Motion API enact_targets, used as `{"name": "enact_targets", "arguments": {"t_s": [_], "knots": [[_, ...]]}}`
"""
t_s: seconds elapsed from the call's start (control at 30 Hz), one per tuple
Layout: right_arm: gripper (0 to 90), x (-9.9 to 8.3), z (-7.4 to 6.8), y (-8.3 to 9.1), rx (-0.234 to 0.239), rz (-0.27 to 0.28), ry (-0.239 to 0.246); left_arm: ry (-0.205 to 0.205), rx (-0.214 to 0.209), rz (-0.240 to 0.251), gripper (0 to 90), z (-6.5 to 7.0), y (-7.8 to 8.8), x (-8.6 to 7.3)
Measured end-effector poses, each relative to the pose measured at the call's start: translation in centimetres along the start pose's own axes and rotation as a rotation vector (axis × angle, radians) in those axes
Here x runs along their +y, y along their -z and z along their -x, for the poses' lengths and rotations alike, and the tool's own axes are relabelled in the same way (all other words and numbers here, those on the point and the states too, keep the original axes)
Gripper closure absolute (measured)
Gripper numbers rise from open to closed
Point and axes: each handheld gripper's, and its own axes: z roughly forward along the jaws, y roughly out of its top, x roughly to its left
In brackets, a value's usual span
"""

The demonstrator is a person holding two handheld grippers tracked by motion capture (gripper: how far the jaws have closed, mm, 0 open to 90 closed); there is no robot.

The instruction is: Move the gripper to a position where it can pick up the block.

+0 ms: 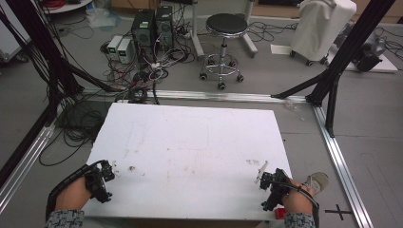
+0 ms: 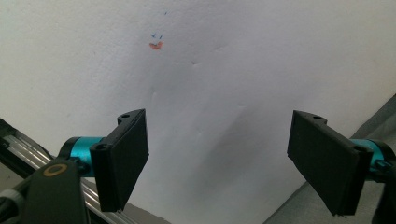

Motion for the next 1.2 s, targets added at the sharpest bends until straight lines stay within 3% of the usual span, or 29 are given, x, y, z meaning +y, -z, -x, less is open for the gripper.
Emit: {"name": "enact_targets", "arguments": {"t_s": [1.2], "knots": [[2.6,-0.28,-0.02,0.5,-0.004,0.023,-0.01,0.001,0.0,0.002,20.8,0.11,0.07,0.09]]}}
